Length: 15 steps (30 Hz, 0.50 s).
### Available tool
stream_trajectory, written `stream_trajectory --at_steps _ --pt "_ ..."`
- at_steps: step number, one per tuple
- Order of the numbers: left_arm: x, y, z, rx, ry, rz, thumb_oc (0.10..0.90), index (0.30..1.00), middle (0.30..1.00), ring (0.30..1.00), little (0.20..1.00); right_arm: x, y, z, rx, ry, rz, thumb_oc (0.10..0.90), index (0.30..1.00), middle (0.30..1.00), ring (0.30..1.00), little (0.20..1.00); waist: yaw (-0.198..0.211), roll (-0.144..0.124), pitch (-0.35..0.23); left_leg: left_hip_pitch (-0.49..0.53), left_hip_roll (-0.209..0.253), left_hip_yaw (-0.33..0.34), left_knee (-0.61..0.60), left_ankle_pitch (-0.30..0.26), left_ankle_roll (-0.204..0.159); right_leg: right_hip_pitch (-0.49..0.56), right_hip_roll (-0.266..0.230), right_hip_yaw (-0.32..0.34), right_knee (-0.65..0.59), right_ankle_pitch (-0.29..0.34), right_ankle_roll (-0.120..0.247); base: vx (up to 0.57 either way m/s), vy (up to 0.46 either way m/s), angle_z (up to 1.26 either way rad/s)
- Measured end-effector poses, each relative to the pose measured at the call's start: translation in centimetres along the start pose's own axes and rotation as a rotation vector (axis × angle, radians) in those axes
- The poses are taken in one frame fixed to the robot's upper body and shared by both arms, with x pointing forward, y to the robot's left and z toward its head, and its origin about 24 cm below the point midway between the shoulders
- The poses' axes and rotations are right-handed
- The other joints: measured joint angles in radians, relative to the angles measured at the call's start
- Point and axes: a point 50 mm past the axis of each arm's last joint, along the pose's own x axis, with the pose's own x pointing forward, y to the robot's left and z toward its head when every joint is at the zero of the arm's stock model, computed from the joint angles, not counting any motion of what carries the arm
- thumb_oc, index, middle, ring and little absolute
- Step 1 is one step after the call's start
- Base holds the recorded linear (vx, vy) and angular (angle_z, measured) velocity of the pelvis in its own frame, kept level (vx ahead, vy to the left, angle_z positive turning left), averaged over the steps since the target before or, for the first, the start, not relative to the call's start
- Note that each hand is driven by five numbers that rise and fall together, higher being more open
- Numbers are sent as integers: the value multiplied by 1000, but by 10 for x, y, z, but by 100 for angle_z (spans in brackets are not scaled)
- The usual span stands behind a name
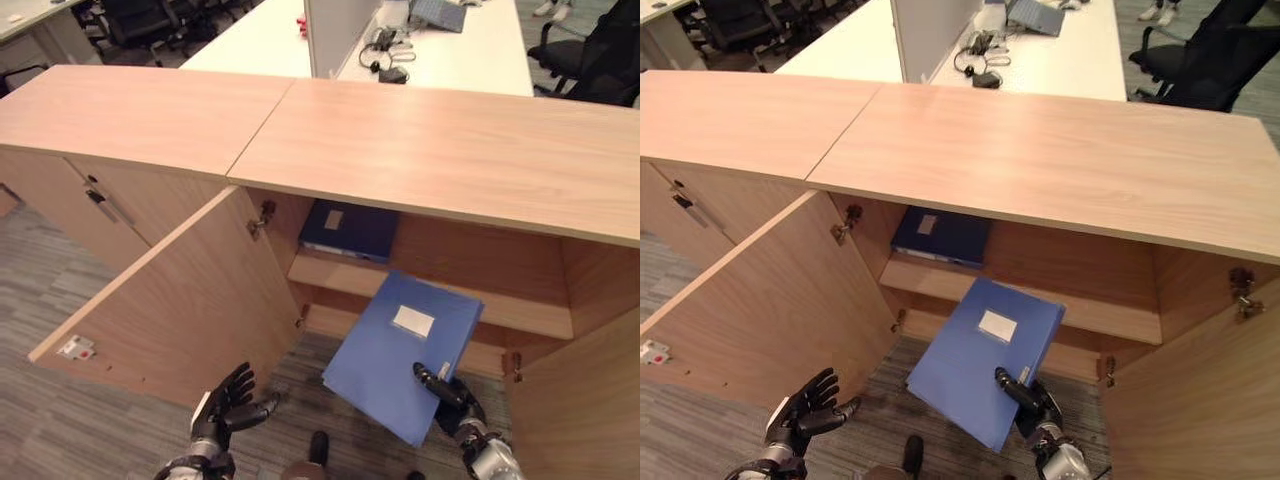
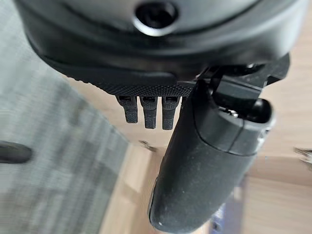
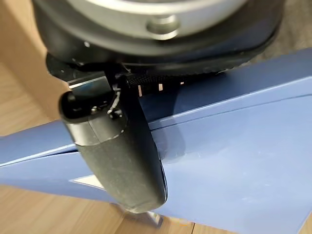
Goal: Put the empty folder in the office cabinet
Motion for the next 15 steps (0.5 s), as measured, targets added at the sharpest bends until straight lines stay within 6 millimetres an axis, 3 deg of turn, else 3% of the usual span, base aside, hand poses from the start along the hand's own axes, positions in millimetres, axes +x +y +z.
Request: stream_trajectory --at_steps 3,4,9,11,12,15 --pt "-2 -1 -10 6 44 -6 800 900 900 900 900 4 0 7 59 -41 -37 400 300 300 300 300 8 9 11 -21 -5 -17 0 5 0 -6 -2 -24 4 -1 2 14 19 21" --pt "0 -2 -16 17 62 -15 800 900 900 900 900 14 5 17 95 -75 -55 400 300 300 300 300 7 16 16 -26 -6 -30 0 6 -1 -8 -1 -31 3 -4 5 27 -2 26" --pt "0 -16 -36 56 163 -73 800 900 900 900 900 42 38 84 310 -351 -75 400 300 300 300 300 36 58 43 -93 -10 -72 0 27 -3 -53 1 -71 2 -2 3 29 -14 21" --pt "1 -21 -43 72 197 -93 800 900 900 900 900 54 55 130 407 -463 -101 400 300 300 300 300 59 72 52 -124 -11 -80 1 34 -5 -80 2 -79 4 2 -1 33 -29 15" --pt "1 -22 -43 74 197 -97 800 900 900 900 900 53 60 153 463 -531 -110 400 300 300 300 300 78 79 67 -126 -12 -84 1 35 -5 -79 1 -85 4 3 -3 25 -26 10" --pt "0 -20 -45 95 211 -100 800 900 900 900 900 52 73 191 569 -627 -108 400 300 300 300 300 102 80 71 -155 -16 -96 1 35 -5 -104 -1 -92 5 -2 2 32 -18 11"
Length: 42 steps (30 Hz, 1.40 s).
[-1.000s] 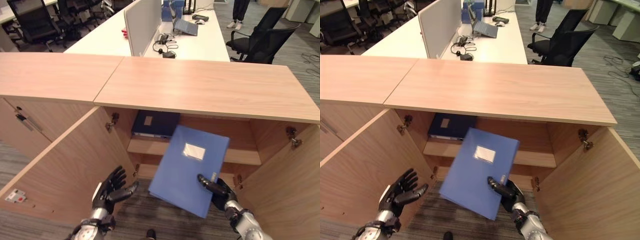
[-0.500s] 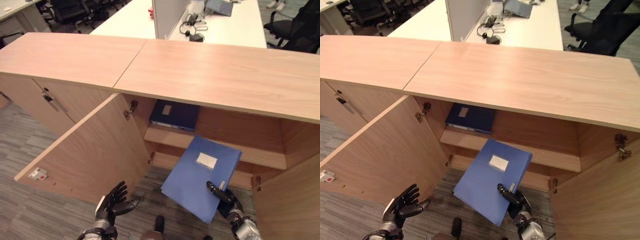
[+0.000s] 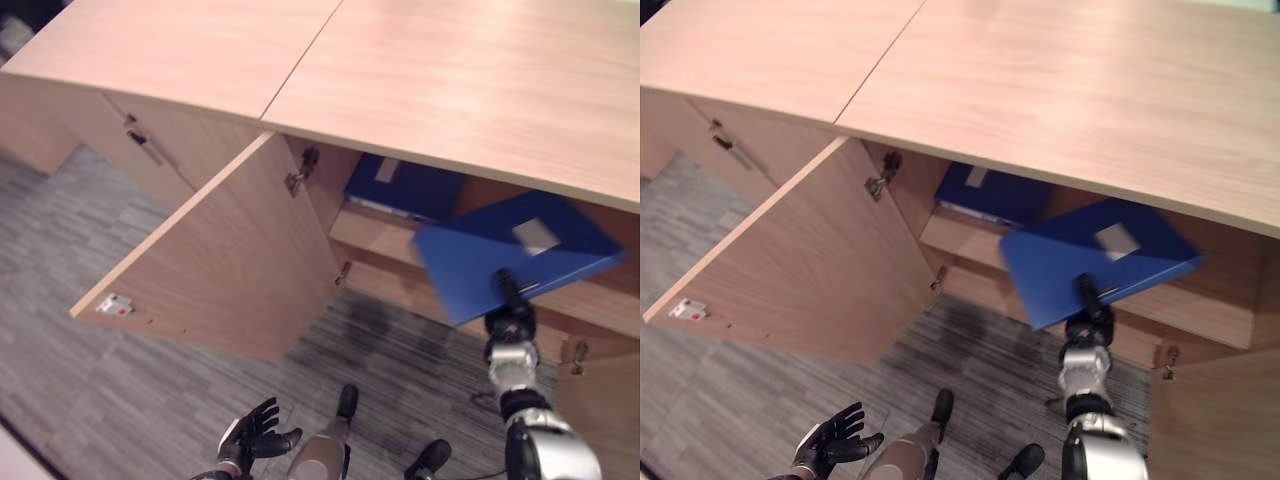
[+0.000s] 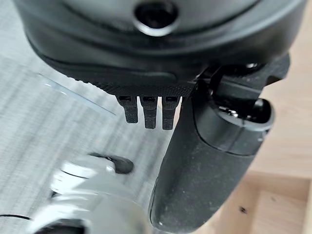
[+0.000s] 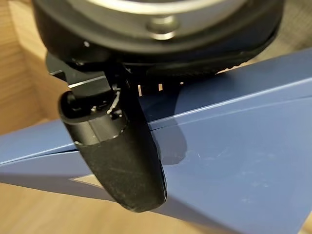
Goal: Put the empty folder in the office cabinet
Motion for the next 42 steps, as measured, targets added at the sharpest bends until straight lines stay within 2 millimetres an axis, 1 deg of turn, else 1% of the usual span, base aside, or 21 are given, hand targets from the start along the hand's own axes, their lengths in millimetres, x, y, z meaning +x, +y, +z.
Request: stream_trajectory --at_steps 1,4,6,8,12,13,16,18,22,25,29,31,33,34,36,37,38,39,40,41,42 --pt "3 -1 5 16 -10 -11 800 900 900 900 900 7 15 12 44 -35 -5 400 300 300 300 300 10 4 11 -11 -1 -1 0 1 0 -10 -1 -2 0 7 -9 42 -3 5" --pt "6 -1 14 41 -36 -25 800 900 900 900 900 15 43 30 152 -87 -7 400 300 300 300 300 14 5 25 -37 -7 -13 0 1 0 -33 -8 -16 13 -1 -4 58 -13 13" --pt "9 -2 20 29 -52 -32 800 900 900 900 900 18 54 36 177 -103 -11 400 300 300 300 300 14 7 37 -40 -13 -13 0 1 1 -42 -20 -15 32 -12 0 41 -34 3" --pt "12 -3 26 22 -71 -32 800 900 900 900 900 20 58 43 194 -113 -26 400 300 300 300 300 19 6 41 -42 -18 -17 0 1 1 -45 -29 -15 42 -20 7 26 -40 8" --pt "16 -4 41 43 -123 -46 800 900 900 900 900 26 75 72 211 -165 -43 400 300 300 300 300 37 9 42 -80 -26 -25 0 2 3 -100 -48 -15 90 -44 10 -6 0 3" --pt "18 -4 44 49 -137 -51 800 900 900 900 900 27 85 90 213 -203 -29 400 300 300 300 300 43 21 49 -91 -32 -29 0 6 8 -121 -65 -15 130 -63 10 -18 33 12" --pt "17 -5 47 80 -146 -69 800 900 900 900 900 26 100 131 234 -296 -7 400 300 300 300 300 54 53 63 -101 -50 -31 1 13 17 -162 -114 -9 222 -106 23 -8 20 11" --pt "15 0 46 88 -143 -58 800 900 900 900 900 24 108 149 251 -337 2 400 300 300 300 300 61 65 66 -107 -61 -30 1 14 19 -188 -140 9 266 -123 30 2 -3 2" --pt "13 6 46 113 -137 -56 800 900 900 900 900 22 114 162 263 -353 -22 400 300 300 300 300 62 69 64 -121 -73 -30 1 18 25 -220 -163 26 303 -142 37 0 1 -1" --pt "12 4 47 135 -140 -88 800 900 900 900 900 18 130 178 264 -384 5 400 300 300 300 300 62 92 64 -142 -78 -28 1 21 29 -262 -180 44 347 -158 39 0 -1 -1" --pt "13 0 47 132 -140 -100 800 900 900 900 900 16 137 179 211 -394 23 400 300 300 300 300 59 112 61 -147 -83 -23 1 22 30 -298 -197 73 390 -172 39 31 -14 -11" --pt "13 -1 47 129 -142 -101 800 900 900 900 900 17 136 173 179 -386 26 400 300 300 300 300 57 113 61 -147 -81 -13 5 22 30 -308 -197 88 400 -175 36 -44 -129 -11" --pt "15 -3 53 106 -162 -106 800 900 900 900 900 20 126 166 161 -374 11 400 300 300 300 300 35 113 65 -184 -91 -2 81 18 24 -332 -198 140 439 -223 34 -99 -239 22" --pt "17 -3 58 97 -174 -106 800 900 900 900 900 21 123 165 168 -368 2 400 300 300 300 300 30 113 66 -204 -97 -3 116 18 23 -326 -180 157 425 -230 14 -34 -197 27" --pt "19 0 66 98 -196 -93 800 900 900 900 900 24 115 150 192 -331 -30 400 300 300 300 300 34 95 92 -237 -90 2 215 16 18 -327 -177 175 463 -232 -10 89 -111 1" --pt "20 2 64 101 -182 -81 800 900 900 900 900 25 116 133 185 -294 -38 400 300 300 300 300 30 85 108 -298 -84 -5 331 -11 -2 -304 -152 180 436 -229 -38 169 -40 -20" --pt "22 1 63 107 -172 -84 800 900 900 900 900 25 116 129 188 -282 -41 400 300 300 300 300 41 76 115 -309 -86 -23 342 -14 -11 -303 -147 183 432 -225 -45 211 -30 -52" --pt "22 -2 56 108 -144 -92 800 900 900 900 900 25 120 121 186 -261 -31 400 300 300 300 300 60 74 122 -278 -90 -28 239 40 -24 -301 -120 202 430 -224 -49 231 -58 -58" --pt "21 -3 52 112 -131 -95 800 900 900 900 900 24 121 118 187 -258 -21 400 300 300 300 300 54 79 121 -288 -79 -10 257 57 -44 -301 -98 219 422 -242 -61 263 -66 -44" --pt "22 -3 54 123 -129 -100 800 900 900 900 900 24 123 117 190 -263 -13 400 300 300 300 300 53 63 133 -330 -66 -33 330 42 -52 -308 -85 231 420 -250 -74 194 -62 -39" --pt "25 -2 61 132 -139 -90 800 900 900 900 900 24 125 112 201 -255 -11 400 300 300 300 300 73 5 178 -374 -86 -65 298 0 -83 -314 -78 274 401 -234 -104 312 -38 -43"
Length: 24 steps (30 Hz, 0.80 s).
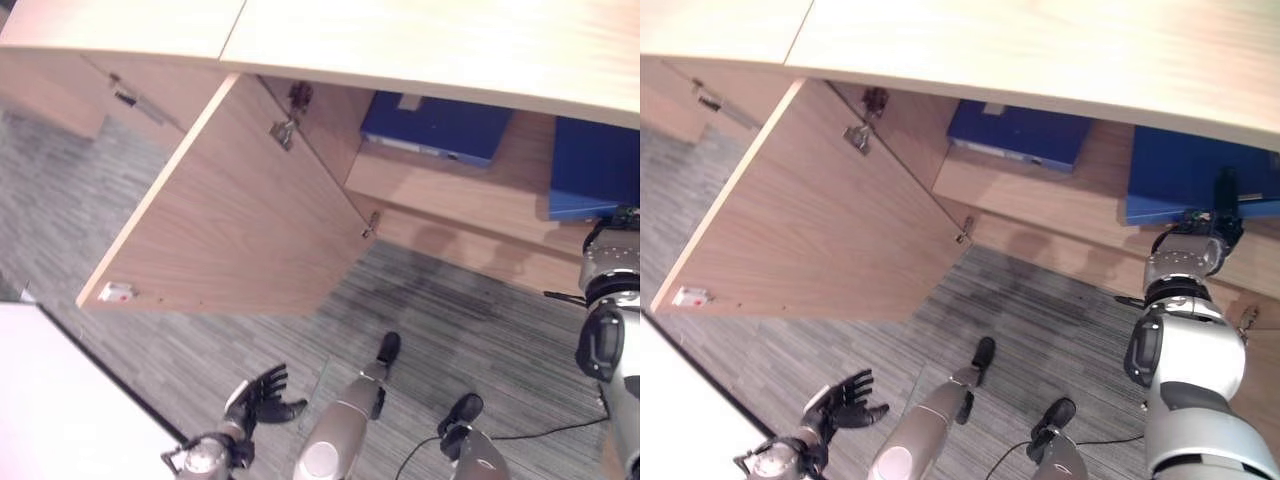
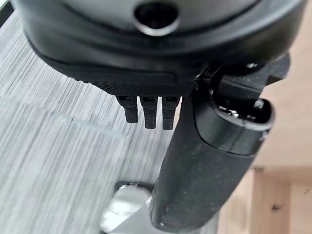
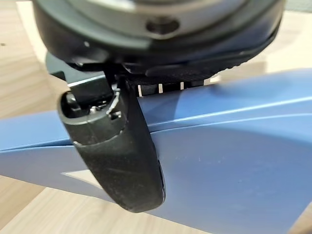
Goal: Put the empty folder in the office cabinet
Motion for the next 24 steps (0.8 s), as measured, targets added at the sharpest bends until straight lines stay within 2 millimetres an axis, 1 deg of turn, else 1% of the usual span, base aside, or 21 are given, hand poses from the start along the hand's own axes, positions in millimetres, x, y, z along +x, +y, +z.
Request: stream_trajectory --at_steps 1,2,3,4,5,6,7,8,9,10,11,12,13,14,15,17,19,20,22,23,24 --pt "2 0 2 3 3 6 800 900 900 900 900 -1 -1 -3 2 8 -5 400 300 300 300 300 4 -24 19 7 -7 -16 -105 -5 2 9 8 19 -22 6 -9 287 -11 -47" --pt "2 -1 1 0 6 5 800 900 900 900 900 -1 -3 -6 10 16 -13 400 300 300 300 300 3 -32 28 -3 -8 -26 -162 -6 -2 27 26 22 -49 11 -15 255 27 -63" --pt "-1 -1 -7 -10 28 8 800 900 900 900 900 -7 -8 -22 28 46 -32 400 300 300 300 300 23 -42 40 21 -4 -99 -253 -8 2 70 75 55 -84 9 -12 198 35 -86" --pt "-5 -1 -13 -15 47 15 800 900 900 900 900 -11 -10 -34 28 73 -35 400 300 300 300 300 37 -45 40 40 4 -121 -265 -8 3 87 98 75 -91 8 -7 189 32 -163" --pt "-12 0 -24 -25 83 24 800 900 900 900 900 -17 -15 -51 23 129 -38 400 300 300 300 300 67 -40 36 86 28 -130 -235 -41 10 119 135 111 -95 1 29 247 0 -162" --pt "-16 5 -27 -21 93 39 800 900 900 900 900 -22 -17 -64 13 166 -25 400 300 300 300 300 84 -60 34 87 16 -152 -196 3 19 112 143 137 -69 -26 71 219 10 -133" --pt "-14 10 -22 -14 81 55 800 900 900 900 900 -24 -19 -68 13 178 -27 400 300 300 300 300 86 -95 33 76 -3 -135 -181 6 23 102 121 139 -50 -40 86 213 37 -46" --pt "-9 14 -11 -11 49 69 800 900 900 900 900 -24 -21 -69 29 180 -39 400 300 300 300 300 82 -113 34 79 -29 -105 -175 38 78 105 88 138 -33 -62 114 191 66 5" --pt "-6 17 -3 -5 27 76 800 900 900 900 900 -26 -21 -72 32 184 -36 400 300 300 300 300 74 -127 38 84 -44 -92 -170 29 91 106 71 137 -26 -71 125 136 62 -16" --pt "-3 26 11 9 -14 98 800 900 900 900 900 -33 -19 -84 40 220 -21 400 300 300 300 300 90 -160 49 109 -49 -47 -170 17 115 103 54 135 -22 -63 147 78 87 -39" --pt "-4 32 13 9 -20 119 800 900 900 900 900 -39 -17 -94 44 248 -8 400 300 300 300 300 106 -171 53 117 -47 -30 -168 22 126 112 48 125 -14 -64 164 54 83 -68" --pt "-2 40 24 16 -53 149 800 900 900 900 900 -49 -19 -111 36 306 -18 400 300 300 300 300 93 -187 58 147 -46 -5 -162 12 137 122 49 112 -24 -30 184 99 90 -77" --pt "-3 48 29 16 -68 179 800 900 900 900 900 -57 -24 -125 22 356 -28 400 300 300 300 300 101 -193 61 182 -32 24 -155 -12 150 133 37 62 14 -7 253 89 40 -82" --pt "-4 52 31 22 -77 193 800 900 900 900 900 -62 -29 -133 -5 394 -36 400 300 300 300 300 95 -176 57 216 -12 6 -155 -36 162 127 33 28 86 26 289 76 64 -56" --pt "-6 57 35 52 -90 197 800 900 900 900 900 -64 -36 -137 -34 410 -41 400 300 300 300 300 71 -165 51 237 4 -9 -155 -39 166 97 24 -21 174 42 294 79 95 -10" --pt "-8 61 41 67 -117 208 800 900 900 900 900 -61 -42 -133 -37 387 -56 400 300 300 300 300 61 -165 47 253 18 -10 -154 -54 166 86 16 -81 167 45 288 184 28 9" --pt "-5 55 39 62 -115 192 800 900 900 900 900 -57 -38 -126 3 349 -61 400 300 300 300 300 74 -164 43 245 12 15 -157 -73 162 61 -32 -106 82 46 240 154 -112 -20" --pt "-3 47 31 57 -84 164 800 900 900 900 900 -55 -34 -122 6 343 -44 400 300 300 300 300 74 -136 36 228 10 18 -154 -71 154 50 -61 -94 -48 69 230 217 -154 -17" --pt "1 37 21 58 -40 139 800 900 900 900 900 -53 -34 -120 15 339 -48 400 300 300 300 300 67 -96 23 212 0 2 -157 -62 148 72 -80 -57 -228 147 212 154 -131 12" --pt "0 36 18 59 -31 137 800 900 900 900 900 -51 -34 -117 17 327 -57 400 300 300 300 300 69 -86 21 208 -15 -7 -157 -68 137 105 -92 -15 -333 207 220 138 -127 38" --pt "0 36 18 58 -33 140 800 900 900 900 900 -49 -34 -114 18 318 -59 400 300 300 300 300 68 -85 21 205 -24 -13 -156 -67 130 121 -94 -5 -357 227 215 128 -138 71"
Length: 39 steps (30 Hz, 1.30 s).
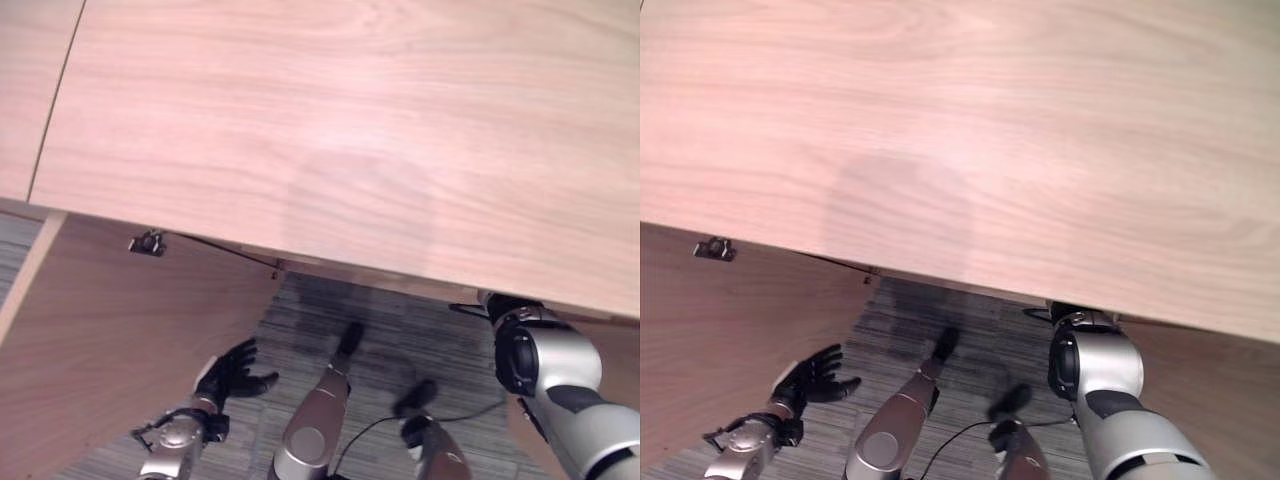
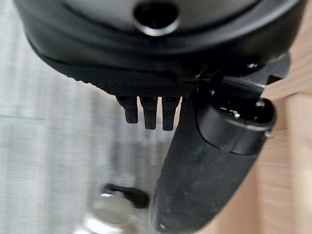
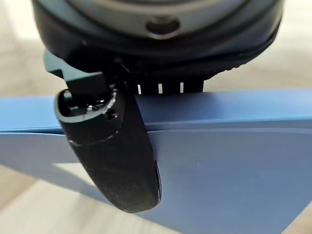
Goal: Put the empty folder in the office cabinet
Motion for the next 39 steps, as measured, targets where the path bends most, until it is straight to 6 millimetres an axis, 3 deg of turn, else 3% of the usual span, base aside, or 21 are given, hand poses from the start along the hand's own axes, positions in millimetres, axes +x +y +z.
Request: stream_trajectory --at_steps 1,3,5,8,13,17,19,20,22,23,24,25,26,27,28,29,33,34,39 --pt "1 -1 2 -5 -11 3 800 900 900 900 900 2 4 11 -8 -28 13 400 300 300 300 300 2 9 -2 -11 -11 -19 6 9 -20 26 15 27 -41 97 -21 88 -100 59" --pt "-2 -9 -7 -27 9 -12 800 900 900 900 900 3 8 13 -31 -29 32 400 300 300 300 300 9 56 -26 -26 27 -55 -1 17 -50 21 66 15 -41 99 -43 81 -104 31" --pt "-7 -20 -22 -43 51 -37 800 900 900 900 900 4 9 17 -46 -33 31 400 300 300 300 300 10 87 -46 -23 59 -78 -28 32 -72 20 94 -7 -42 88 -61 122 -139 10" --pt "-15 -35 -40 -35 113 -104 800 900 900 900 900 8 12 38 -56 -83 36 400 300 300 300 300 -3 102 -54 -20 81 -105 -84 68 -87 11 121 -28 -41 73 -64 115 -172 17" --pt "-18 -36 -39 -26 105 -129 800 900 900 900 900 8 22 45 -36 -99 40 400 300 300 300 300 -23 106 -56 -45 73 -125 -107 72 -95 -28 103 -40 -5 58 -69 14 -26 11" --pt "-14 -35 -27 -31 45 -127 800 900 900 900 900 7 39 58 -19 -133 75 400 300 300 300 300 -30 119 -56 -101 51 -128 -81 73 -94 -142 52 -24 159 -1 -66 15 -16 6" --pt "-13 -28 -22 -50 18 -98 800 900 900 900 900 4 55 68 4 -168 106 400 300 300 300 300 -41 128 -57 -157 28 -135 -55 65 -89 -241 16 2 302 -68 -68 37 -11 25" --pt "-13 -27 -20 -49 13 -91 800 900 900 900 900 3 60 71 13 -180 114 400 300 300 300 300 -46 132 -59 -174 24 -142 -52 60 -95 -268 14 14 334 -88 -73 37 -11 42" --pt "-9 -21 -11 -41 -15 -85 800 900 900 900 900 1 72 84 33 -219 139 400 300 300 300 300 -65 128 -56 -221 12 -131 -39 -23 -157 -320 -13 32 351 -118 -95 31 -5 63" --pt "-6 -21 -7 -39 -20 -94 800 900 900 900 900 -3 84 96 52 -258 171 400 300 300 300 300 -73 112 -57 -316 -48 -116 213 -58 -80 -373 -67 24 376 -105 -103 29 -4 29" --pt "-9 -23 -13 -46 -1 -99 800 900 900 900 900 -6 92 101 43 -272 197 400 300 300 300 300 -46 140 -63 -296 -25 -117 258 -112 -50 -387 -44 27 392 -99 -88 38 -20 -13" --pt "-11 -24 -14 -48 0 -103 800 900 900 900 900 -8 101 105 37 -283 228 400 300 300 300 300 -38 155 -65 -289 -16 -116 227 -96 -54 -415 -45 46 434 -113 -69 27 -9 -16" --pt "-8 -21 -9 -57 -18 -85 800 900 900 900 900 -12 110 118 43 -321 259 400 300 300 300 300 -49 161 -67 -305 -26 -110 182 -95 -56 -464 -49 76 556 -158 -71 42 -18 23" --pt "-8 -17 -6 -54 -33 -75 800 900 900 900 900 -13 112 124 50 -340 264 502 453 453 453 453 -52 155 -65 -305 -35 -113 157 -92 -58 -455 -48 71 568 -185 -76 47 -20 54" --pt "-8 -17 -4 -53 -43 -74 800 900 900 900 900 -17 119 132 69 -370 281 717 775 775 775 775 -48 168 -64 -304 -31 -122 123 -65 -58 -447 -36 66 542 -205 -99 59 -24 24" --pt "-9 -18 -5 -50 -41 -81 800 900 900 900 900 -18 121 134 63 -375 301 800 900 900 900 900 -37 169 -65 -303 -24 -121 98 -49 -57 -454 -33 63 536 -194 -103 46 -16 10" --pt "-11 -26 -9 -41 -28 -117 800 900 900 900 900 -19 124 134 65 -373 317 800 900 900 900 900 -37 170 -65 -294 -17 -120 62 -31 -55 -470 -29 70 544 -190 -110 36 -21 -2" --pt "-13 -29 -11 -38 -23 -130 800 900 900 900 900 -18 123 133 67 -366 307 800 900 900 900 900 -33 169 -65 -283 -10 -120 50 7 -55 -469 -24 74 552 -191 -114 22 -13 -11" --pt "-12 -30 -12 -35 -17 -129 800 900 900 900 900 -17 122 123 65 -326 256 800 900 900 900 900 -59 157 -71 -264 -8 -119 35 65 -50 -464 -23 76 579 -206 -111 20 -21 0"
